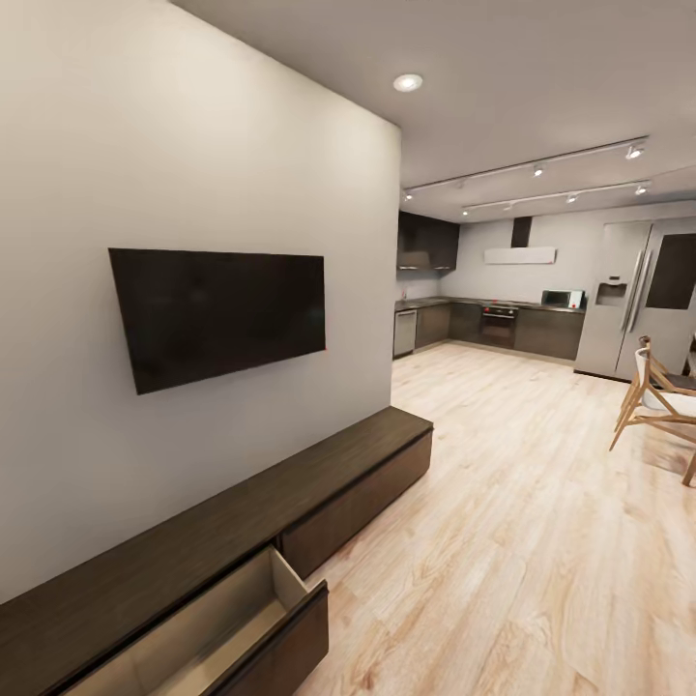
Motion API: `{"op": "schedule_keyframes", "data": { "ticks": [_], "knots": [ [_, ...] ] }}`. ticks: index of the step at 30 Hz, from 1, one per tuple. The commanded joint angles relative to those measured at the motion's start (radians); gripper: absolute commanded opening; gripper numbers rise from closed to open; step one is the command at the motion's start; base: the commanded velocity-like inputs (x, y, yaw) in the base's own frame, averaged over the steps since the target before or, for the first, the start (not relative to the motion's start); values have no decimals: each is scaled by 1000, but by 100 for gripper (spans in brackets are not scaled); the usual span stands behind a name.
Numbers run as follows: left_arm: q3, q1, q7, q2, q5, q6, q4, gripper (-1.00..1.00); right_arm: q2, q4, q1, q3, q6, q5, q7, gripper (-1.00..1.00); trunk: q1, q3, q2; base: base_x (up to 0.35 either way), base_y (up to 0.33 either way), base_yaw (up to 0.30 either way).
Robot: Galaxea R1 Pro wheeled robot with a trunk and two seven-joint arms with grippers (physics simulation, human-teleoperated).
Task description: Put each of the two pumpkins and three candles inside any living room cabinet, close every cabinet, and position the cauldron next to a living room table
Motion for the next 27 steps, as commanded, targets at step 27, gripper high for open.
{"op": "schedule_keyframes", "data": {
  "ticks": [27],
  "knots": [
    [-4, -12, 19, 8, -3, 3, 25, 100, 2, 1, 0, -6, 5, -10, -2, 100, 0, 2, -1, 0, 0, -31]
  ]
}}
